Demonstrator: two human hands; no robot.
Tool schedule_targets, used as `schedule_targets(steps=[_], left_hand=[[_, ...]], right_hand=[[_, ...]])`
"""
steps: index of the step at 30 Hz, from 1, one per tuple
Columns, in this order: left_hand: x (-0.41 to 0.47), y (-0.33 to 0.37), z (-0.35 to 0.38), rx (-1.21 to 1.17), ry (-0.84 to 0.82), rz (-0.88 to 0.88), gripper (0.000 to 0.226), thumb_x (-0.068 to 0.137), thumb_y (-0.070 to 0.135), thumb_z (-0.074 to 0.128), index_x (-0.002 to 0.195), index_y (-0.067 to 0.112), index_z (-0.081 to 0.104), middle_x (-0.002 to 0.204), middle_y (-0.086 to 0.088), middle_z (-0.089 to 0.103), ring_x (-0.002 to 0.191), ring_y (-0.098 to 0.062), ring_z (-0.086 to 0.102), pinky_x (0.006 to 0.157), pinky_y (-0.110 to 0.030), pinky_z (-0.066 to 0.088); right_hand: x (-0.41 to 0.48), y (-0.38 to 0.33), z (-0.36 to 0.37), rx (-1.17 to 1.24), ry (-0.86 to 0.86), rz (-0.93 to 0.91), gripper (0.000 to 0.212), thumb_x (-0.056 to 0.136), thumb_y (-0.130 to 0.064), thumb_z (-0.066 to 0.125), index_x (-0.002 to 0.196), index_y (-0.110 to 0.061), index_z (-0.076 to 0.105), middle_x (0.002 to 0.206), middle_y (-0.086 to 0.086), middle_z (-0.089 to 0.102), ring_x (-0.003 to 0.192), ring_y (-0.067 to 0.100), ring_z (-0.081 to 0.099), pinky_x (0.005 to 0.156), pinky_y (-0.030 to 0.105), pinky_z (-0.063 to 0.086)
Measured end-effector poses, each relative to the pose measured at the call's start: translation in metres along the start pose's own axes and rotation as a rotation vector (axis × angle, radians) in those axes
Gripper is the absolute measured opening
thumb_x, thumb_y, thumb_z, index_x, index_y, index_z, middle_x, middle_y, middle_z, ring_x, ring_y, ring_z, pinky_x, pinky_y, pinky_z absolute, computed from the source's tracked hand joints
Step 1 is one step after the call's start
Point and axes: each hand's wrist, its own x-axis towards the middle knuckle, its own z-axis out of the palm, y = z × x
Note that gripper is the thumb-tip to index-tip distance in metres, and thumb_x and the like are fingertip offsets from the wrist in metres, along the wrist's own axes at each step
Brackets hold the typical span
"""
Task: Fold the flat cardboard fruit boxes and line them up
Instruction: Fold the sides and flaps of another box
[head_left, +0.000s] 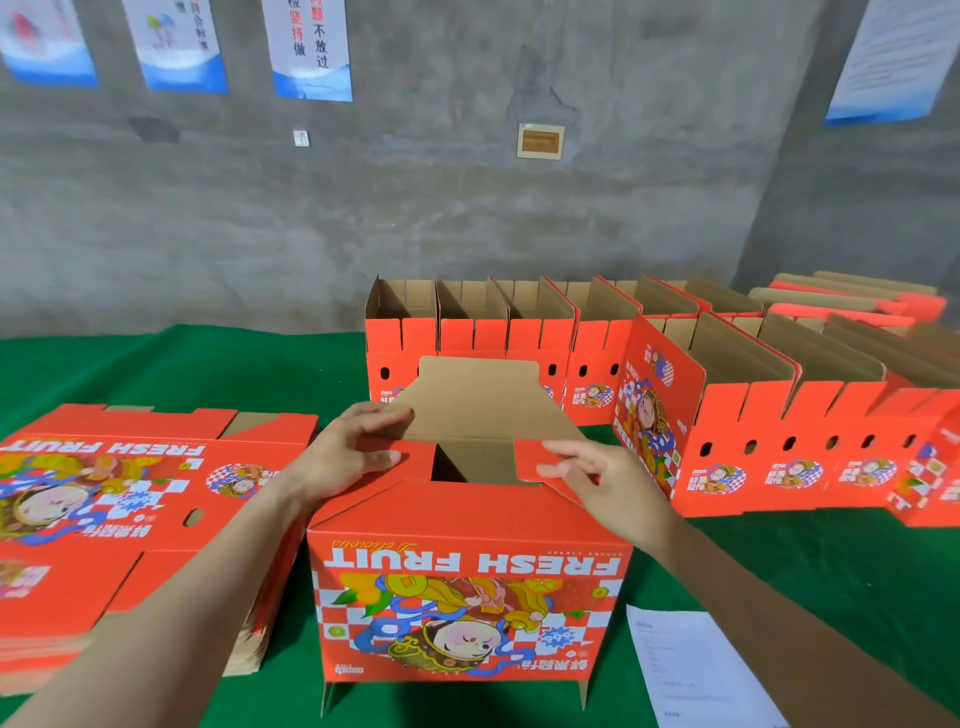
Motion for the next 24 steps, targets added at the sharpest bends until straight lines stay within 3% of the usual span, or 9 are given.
schedule_targets(steps=[2,3,7,11,14,16,19,22,24], left_hand=[[0.000,0.000,-0.001,-0.041,-0.003,0.020,0.053,0.080,-0.012,0.063,0.128,0.010,0.057,0.130,0.002,0.052,0.116,-0.010,0.052,0.098,-0.010,0.036],[0.001,0.000,-0.001,-0.059,0.008,0.023,0.054,0.079,-0.015,0.063,0.126,0.011,0.058,0.128,0.002,0.055,0.113,-0.009,0.055,0.094,-0.007,0.038],[0.001,-0.005,0.000,-0.143,0.127,0.009,0.057,0.074,-0.025,0.060,0.117,0.012,0.055,0.109,-0.002,0.060,0.095,-0.010,0.057,0.080,-0.011,0.047],[0.001,-0.008,0.000,-0.157,0.141,0.045,0.047,0.071,-0.032,0.054,0.105,0.002,0.056,0.088,-0.009,0.058,0.081,-0.018,0.056,0.068,-0.013,0.050],[0.002,-0.005,0.003,-0.090,0.130,-0.006,0.036,0.078,-0.023,0.056,0.078,0.011,0.068,0.081,0.001,0.067,0.077,-0.012,0.060,0.065,-0.009,0.048],[0.003,-0.004,0.005,-0.073,0.125,-0.061,0.035,0.082,-0.017,0.053,0.078,0.012,0.072,0.099,0.003,0.065,0.090,-0.008,0.059,0.069,-0.008,0.044],[0.001,0.000,0.003,-0.104,0.090,-0.163,0.015,0.072,0.018,0.069,0.079,0.006,0.074,0.108,0.000,0.059,0.100,-0.013,0.054,0.072,-0.017,0.038],[0.005,0.003,0.002,0.069,-0.082,-0.249,0.049,0.062,0.049,0.079,0.091,0.014,0.060,0.090,0.000,0.064,0.079,-0.015,0.057,0.065,-0.024,0.042],[0.010,0.002,0.005,0.272,-0.097,-0.283,0.058,0.067,0.045,0.082,0.111,0.020,0.053,0.108,-0.001,0.062,0.090,-0.015,0.057,0.074,-0.025,0.043]], right_hand=[[0.002,-0.003,0.000,0.081,0.033,0.068,0.030,0.095,-0.005,0.050,0.111,-0.026,0.066,0.082,-0.024,0.071,0.081,0.045,0.065,0.078,0.053,0.053],[0.004,-0.004,-0.001,0.124,0.047,0.092,0.031,0.095,-0.004,0.050,0.107,-0.028,0.065,0.081,-0.021,0.072,0.091,0.047,0.062,0.085,0.055,0.051],[0.007,-0.003,0.003,0.126,0.108,0.093,0.027,0.087,-0.002,0.063,0.103,-0.023,0.067,0.091,-0.008,0.072,0.098,0.008,0.065,0.097,0.030,0.046],[0.012,0.001,0.003,0.028,0.157,0.163,0.062,0.079,-0.005,0.071,0.131,-0.029,0.049,0.125,-0.011,0.042,0.120,0.005,0.039,0.102,0.023,0.030],[0.017,0.002,0.003,0.100,0.028,0.239,0.055,0.085,0.000,0.060,0.127,-0.034,0.055,0.141,-0.008,0.041,0.134,0.008,0.033,0.099,0.017,0.027],[0.018,0.003,0.005,0.111,-0.025,0.278,0.044,0.089,-0.002,0.050,0.118,-0.031,0.065,0.146,-0.003,0.041,0.135,0.012,0.035,0.094,0.015,0.031],[0.019,0.000,0.003,0.083,-0.058,0.256,0.029,0.094,-0.018,0.050,0.113,-0.029,0.068,0.136,-0.007,0.050,0.133,0.012,0.039,0.104,0.028,0.029],[0.021,-0.006,0.002,-0.063,-0.132,0.241,0.030,0.089,-0.031,0.060,0.119,-0.031,0.061,0.128,-0.011,0.052,0.122,0.008,0.046,0.095,0.025,0.032],[0.024,-0.009,0.003,-0.160,-0.160,0.273,0.043,0.085,-0.032,0.064,0.127,-0.030,0.055,0.136,-0.007,0.048,0.122,0.012,0.045,0.094,0.026,0.033]])
